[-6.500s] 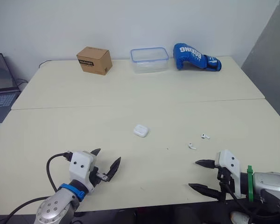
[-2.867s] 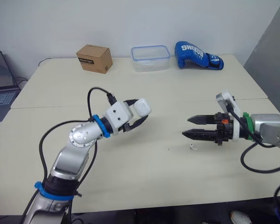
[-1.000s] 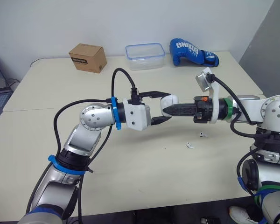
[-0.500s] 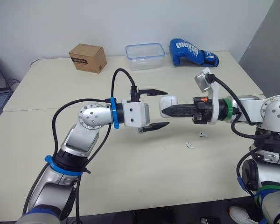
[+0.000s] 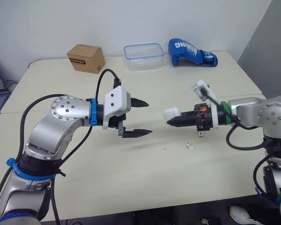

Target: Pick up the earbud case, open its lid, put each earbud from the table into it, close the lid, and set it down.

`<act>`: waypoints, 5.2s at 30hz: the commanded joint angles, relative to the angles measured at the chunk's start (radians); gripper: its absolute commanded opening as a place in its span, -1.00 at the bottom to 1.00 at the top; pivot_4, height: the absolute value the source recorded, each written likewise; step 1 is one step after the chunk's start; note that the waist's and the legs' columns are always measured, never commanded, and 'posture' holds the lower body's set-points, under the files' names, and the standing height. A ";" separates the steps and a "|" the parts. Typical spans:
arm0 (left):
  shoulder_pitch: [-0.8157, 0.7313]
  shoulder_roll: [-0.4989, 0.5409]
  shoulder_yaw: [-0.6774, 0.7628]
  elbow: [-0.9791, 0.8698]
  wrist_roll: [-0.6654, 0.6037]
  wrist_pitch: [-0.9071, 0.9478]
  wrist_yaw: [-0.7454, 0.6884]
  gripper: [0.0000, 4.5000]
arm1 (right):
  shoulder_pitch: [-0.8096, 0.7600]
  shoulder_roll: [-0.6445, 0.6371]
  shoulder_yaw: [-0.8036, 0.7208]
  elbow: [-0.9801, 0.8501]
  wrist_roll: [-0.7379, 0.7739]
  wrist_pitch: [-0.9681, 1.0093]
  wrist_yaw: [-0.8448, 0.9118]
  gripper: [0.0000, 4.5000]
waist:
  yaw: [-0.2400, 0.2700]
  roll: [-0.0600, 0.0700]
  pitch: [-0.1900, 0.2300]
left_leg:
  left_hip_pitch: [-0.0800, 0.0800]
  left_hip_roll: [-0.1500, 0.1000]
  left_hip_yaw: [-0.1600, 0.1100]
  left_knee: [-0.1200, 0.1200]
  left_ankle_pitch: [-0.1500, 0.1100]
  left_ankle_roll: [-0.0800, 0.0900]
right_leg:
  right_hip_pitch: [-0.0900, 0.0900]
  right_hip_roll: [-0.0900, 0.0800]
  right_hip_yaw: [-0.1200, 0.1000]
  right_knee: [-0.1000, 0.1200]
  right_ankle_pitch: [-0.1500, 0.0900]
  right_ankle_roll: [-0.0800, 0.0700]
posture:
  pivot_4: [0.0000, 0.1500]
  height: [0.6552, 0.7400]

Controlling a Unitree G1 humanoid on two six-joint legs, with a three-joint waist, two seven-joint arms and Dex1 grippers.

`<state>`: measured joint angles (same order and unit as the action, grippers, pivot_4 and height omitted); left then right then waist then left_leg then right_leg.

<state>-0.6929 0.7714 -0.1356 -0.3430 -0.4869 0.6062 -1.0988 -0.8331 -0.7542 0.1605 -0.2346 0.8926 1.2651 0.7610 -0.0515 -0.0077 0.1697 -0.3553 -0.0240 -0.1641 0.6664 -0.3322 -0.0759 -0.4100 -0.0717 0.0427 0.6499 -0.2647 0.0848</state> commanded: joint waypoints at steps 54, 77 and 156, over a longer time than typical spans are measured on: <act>-0.142 -0.165 -0.207 0.132 0.186 0.061 -0.027 0.33 | -0.120 -0.040 0.300 -0.079 -0.690 -0.482 0.469 -0.63 | -0.005 0.000 0.000 | -0.006 -0.001 -0.001 0.011 0.001 -0.002 | -0.005 0.000 0.001 0.010 0.000 0.000 | 1.00 1.00; -0.136 -0.178 -0.198 0.100 0.159 0.112 -0.027 -0.64 | -0.123 -0.020 0.299 -0.064 -0.715 -0.468 0.480 -0.63 | -0.005 0.000 0.000 | -0.009 -0.001 0.000 0.012 0.001 -0.002 | -0.010 0.000 0.002 0.013 0.000 0.000 | 1.00 1.00; 0.318 -0.204 0.231 -0.067 -0.238 -0.023 0.154 -0.64 | -0.020 0.233 -0.078 0.087 -0.235 -0.278 0.204 0.75 | -0.004 0.000 0.000 | -0.009 -0.001 0.000 0.011 0.001 -0.002 | -0.010 -0.001 0.002 0.013 0.000 -0.001 | 1.00 1.00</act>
<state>-0.3724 0.5707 0.0774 -0.3746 -0.7060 0.6059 -0.9456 -0.8392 -0.5213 0.0943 -0.1437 0.6559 0.9969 0.9752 -0.0559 -0.0077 0.1696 -0.3639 -0.0250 -0.1637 0.6778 -0.3310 -0.0783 -0.4203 -0.0725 0.0448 0.6630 -0.2643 0.0840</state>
